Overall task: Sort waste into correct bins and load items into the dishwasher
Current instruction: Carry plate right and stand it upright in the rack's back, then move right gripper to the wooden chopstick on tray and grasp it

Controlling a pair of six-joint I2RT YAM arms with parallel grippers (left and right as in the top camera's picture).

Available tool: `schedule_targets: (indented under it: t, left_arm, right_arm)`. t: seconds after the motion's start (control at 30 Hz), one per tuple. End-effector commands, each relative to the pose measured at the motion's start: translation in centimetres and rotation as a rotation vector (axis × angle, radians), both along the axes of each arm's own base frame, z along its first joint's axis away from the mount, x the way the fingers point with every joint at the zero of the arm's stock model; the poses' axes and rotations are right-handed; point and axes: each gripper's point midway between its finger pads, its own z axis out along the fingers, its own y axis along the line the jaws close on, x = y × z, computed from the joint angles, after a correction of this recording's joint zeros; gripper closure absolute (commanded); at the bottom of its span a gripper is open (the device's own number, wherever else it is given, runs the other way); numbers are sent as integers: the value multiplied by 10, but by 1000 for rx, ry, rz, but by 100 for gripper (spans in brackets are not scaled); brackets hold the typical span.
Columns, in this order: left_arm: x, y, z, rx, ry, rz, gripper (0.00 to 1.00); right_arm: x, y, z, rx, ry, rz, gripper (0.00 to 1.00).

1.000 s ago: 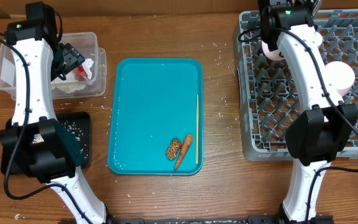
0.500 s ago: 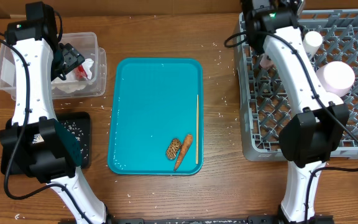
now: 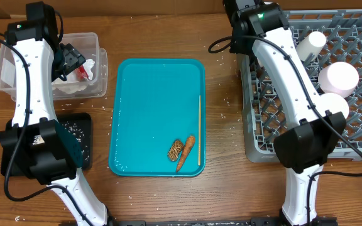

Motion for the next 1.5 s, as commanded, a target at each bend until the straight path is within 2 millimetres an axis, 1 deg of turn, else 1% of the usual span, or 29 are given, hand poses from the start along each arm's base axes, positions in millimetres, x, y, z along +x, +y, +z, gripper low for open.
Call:
schedule_targets:
  t: [0.0,0.07,0.13,0.2,0.33,0.37,0.43,0.6,0.7,0.83,0.93,1.03,1.1,1.17,1.37,1.47]
  left_arm:
    - [0,3,9,14,-22,8,0]
    - [0,3,9,14,-22,8,0]
    - [0,3,9,14,-22,8,0]
    - [0,3,9,14,-22,7,0]
    - [0,3,9,14,-22,7,0]
    - [0,3,9,14,-22,7,0]
    - [0,3,9,14,-22,7,0]
    - [0,3,9,14,-22,7,0]
    - [0,3,9,14,-22,7,0]
    - [0,3,9,14,-22,7,0]
    - [0,3,9,14,-22,7,0]
    - [0,3,9,14,-22,7,0]
    - [0,3,9,14,-22,7,0]
    - [0,3,9,14,-22,7,0]
    - [0,3,9,14,-22,7,0]
    - [0,3,9,14,-22,7,0]
  right_arm:
    - [-11,18,38,163,-58,41,0]
    - [-17,23,39,205,-39,55,0]
    - [-26,34,36,272,2,81,0]
    - [-37,55,31,382,66,132,0]
    - [-61,104,22,579,210,347,0]
    - [-68,112,20,611,239,371,0]
    - [-78,122,10,625,292,379,0]
    - [-104,150,-29,603,407,390,0]
    - [-121,173,-65,592,463,380,0]
    - [-139,197,-108,577,493,394,1]
    - [-148,211,-135,576,487,434,7]
    - [-152,218,-153,569,473,448,11]
    - [-152,217,-160,551,463,452,12]
    - [-149,212,-165,520,444,448,12]
    - [-130,192,-169,386,363,421,12]
    - [-125,190,-171,364,344,418,12]
